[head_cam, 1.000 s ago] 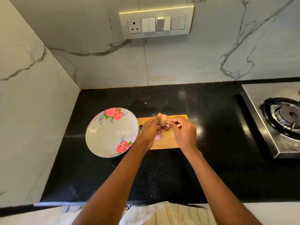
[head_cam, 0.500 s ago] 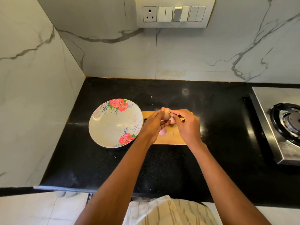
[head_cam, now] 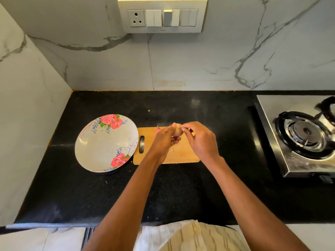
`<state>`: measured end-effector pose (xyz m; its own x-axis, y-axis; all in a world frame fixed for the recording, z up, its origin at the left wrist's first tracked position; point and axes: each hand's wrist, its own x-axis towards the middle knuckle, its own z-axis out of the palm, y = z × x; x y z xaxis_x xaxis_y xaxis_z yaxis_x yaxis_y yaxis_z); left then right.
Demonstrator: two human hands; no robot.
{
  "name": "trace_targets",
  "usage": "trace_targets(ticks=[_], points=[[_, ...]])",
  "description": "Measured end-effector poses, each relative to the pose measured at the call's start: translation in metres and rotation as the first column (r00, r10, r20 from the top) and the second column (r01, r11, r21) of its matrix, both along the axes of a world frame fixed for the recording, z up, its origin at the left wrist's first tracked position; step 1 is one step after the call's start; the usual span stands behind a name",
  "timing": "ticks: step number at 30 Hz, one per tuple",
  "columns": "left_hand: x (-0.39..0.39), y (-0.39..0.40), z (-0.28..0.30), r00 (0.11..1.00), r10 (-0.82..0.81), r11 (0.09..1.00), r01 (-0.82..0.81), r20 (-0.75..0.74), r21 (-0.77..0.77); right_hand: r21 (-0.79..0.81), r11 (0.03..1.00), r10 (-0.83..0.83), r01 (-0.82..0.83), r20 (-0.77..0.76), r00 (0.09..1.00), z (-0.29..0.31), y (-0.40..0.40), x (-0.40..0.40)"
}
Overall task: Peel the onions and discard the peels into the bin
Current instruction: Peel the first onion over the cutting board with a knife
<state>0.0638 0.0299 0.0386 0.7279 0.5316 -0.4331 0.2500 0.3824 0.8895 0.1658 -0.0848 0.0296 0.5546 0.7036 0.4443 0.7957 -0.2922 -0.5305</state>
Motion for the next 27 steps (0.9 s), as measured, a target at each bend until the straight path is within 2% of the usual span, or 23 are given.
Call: trace_targets(ticks=[7, 15, 21, 27], points=[[0.011, -0.004, 0.013, 0.993, -0.112, 0.994, 0.113, -0.044, 0.011, 0.022, 0.988, -0.15, 0.152, -0.076, 0.986, 0.002, -0.013, -0.008], [-0.01, 0.013, 0.012, 0.983, -0.17, 0.984, 0.172, -0.075, 0.032, 0.071, 0.973, -0.202, 0.22, -0.204, 0.958, -0.008, -0.002, -0.043], [-0.032, 0.029, 0.006, 0.989, -0.108, 0.992, 0.114, -0.097, 0.055, 0.083, 0.982, -0.148, 0.17, -0.22, 0.964, -0.013, 0.016, -0.062], [-0.044, 0.027, 0.004, 0.997, -0.047, 0.997, 0.051, -0.067, 0.059, 0.117, 0.99, -0.063, 0.081, -0.152, 0.986, -0.011, 0.028, -0.058]])
